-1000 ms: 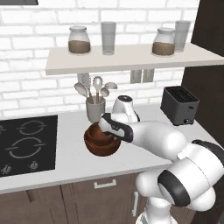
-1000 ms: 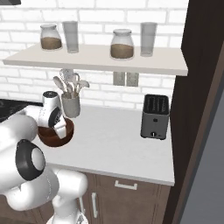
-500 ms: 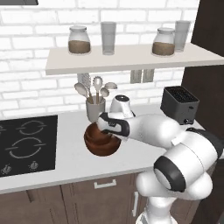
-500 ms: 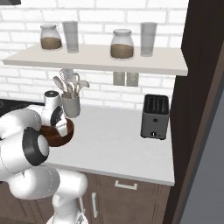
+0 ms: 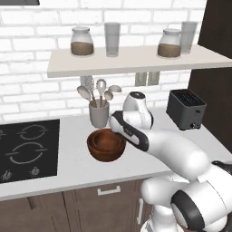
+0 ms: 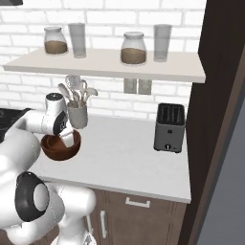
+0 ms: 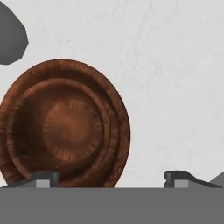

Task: Pick up the bowls on the counter and stack them on top of one another in the open cabinet. Place the smaller bowl on top of the larger bowl.

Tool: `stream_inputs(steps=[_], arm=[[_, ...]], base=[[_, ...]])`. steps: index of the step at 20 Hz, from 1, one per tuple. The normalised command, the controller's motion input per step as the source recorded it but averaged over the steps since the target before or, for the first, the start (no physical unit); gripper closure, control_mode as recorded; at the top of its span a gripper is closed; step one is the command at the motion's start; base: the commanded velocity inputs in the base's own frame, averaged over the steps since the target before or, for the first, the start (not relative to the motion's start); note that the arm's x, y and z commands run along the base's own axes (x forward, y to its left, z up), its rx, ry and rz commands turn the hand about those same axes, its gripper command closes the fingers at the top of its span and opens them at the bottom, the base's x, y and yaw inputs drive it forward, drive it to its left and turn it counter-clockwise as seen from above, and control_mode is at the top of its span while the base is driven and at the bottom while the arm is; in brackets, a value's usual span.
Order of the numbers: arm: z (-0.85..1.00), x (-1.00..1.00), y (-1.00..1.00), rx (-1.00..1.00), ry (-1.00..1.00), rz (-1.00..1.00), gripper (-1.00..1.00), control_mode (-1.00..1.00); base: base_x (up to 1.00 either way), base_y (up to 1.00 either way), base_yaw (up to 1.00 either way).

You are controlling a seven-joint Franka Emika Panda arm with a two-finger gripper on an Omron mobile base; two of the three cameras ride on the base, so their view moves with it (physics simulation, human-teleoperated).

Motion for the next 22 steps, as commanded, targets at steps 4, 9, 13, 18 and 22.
stream_inputs(steps=[4, 9, 13, 18, 22], arm=[[-0.03, -0.37, -0.32, 0.01, 0.00, 0.05, -1.00, -1.00], [-0.19, 0.01, 0.00, -0.01, 0.00, 0.11, -1.00, -1.00], [-0.26, 0.19, 0.08, -0.04, 0.00, 0.07, -1.00, -1.00], [-0.06, 0.47, 0.24, -0.02, 0.00, 0.01, -1.00, -1.00], [-0.01, 0.37, 0.08, -0.03, 0.01, 0.00, -1.00, -1.00]], base=[[0.00, 0.00, 0.00], [0.00, 0.00, 0.00], [0.00, 0.00, 0.00], [0.00, 0.00, 0.00], [0.00, 0.00, 0.00]])
